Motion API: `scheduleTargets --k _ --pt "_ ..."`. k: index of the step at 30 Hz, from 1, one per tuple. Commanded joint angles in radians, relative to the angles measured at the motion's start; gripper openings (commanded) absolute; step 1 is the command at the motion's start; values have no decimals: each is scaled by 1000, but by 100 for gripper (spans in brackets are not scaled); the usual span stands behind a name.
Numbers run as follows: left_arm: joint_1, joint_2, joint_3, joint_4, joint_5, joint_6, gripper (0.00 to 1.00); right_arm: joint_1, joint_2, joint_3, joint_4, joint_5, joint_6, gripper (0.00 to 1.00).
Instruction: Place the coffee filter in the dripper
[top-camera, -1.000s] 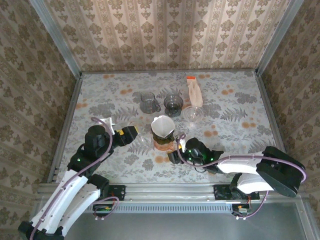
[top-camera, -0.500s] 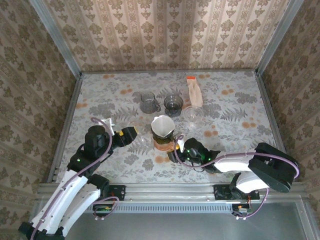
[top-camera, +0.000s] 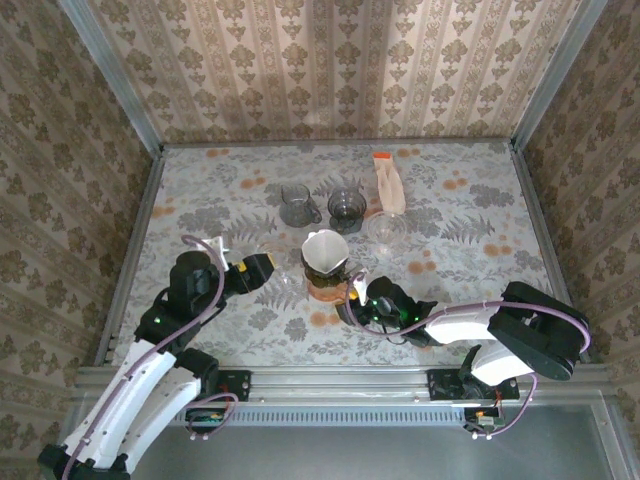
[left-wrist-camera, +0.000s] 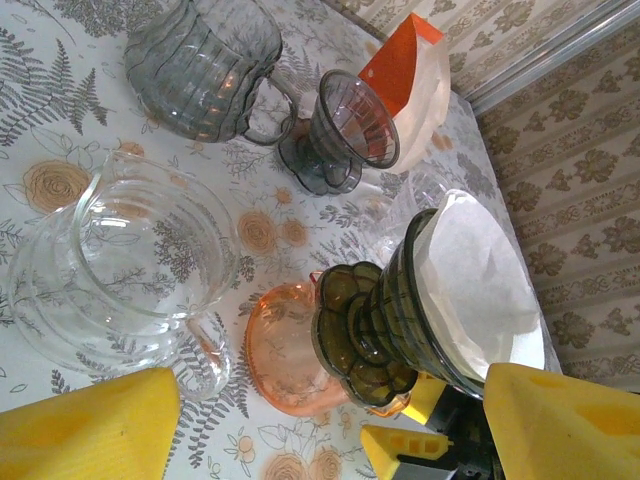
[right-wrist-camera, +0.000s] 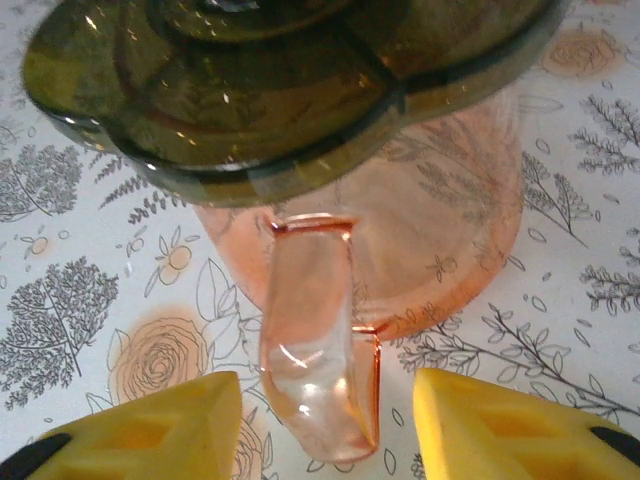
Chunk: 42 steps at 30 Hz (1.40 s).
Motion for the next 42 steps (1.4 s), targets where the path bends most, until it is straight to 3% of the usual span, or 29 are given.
scheduleTargets --k 1,19,21,26,30,33,42 --pt "9 4 -16 12 18 -10 81 -1 -6 -23 53 23 -12 53" --pt "12 17 -34 3 12 -15 77 -2 109 16 167 62 15 50" --pt "51 27 -50 -1 8 -18 75 -2 113 16 170 61 18 50" --pt "113 133 -69 50 33 -18 69 -2 118 15 177 65 19 50" --pt "116 239 -48 88 -17 -4 67 -2 119 11 182 67 21 49" --pt "111 308 -34 183 9 -5 67 -2 121 6 187 69 27 49" --pt "-69 293 -59 124 -178 -24 64 -2 122 -5 206 68 30 50"
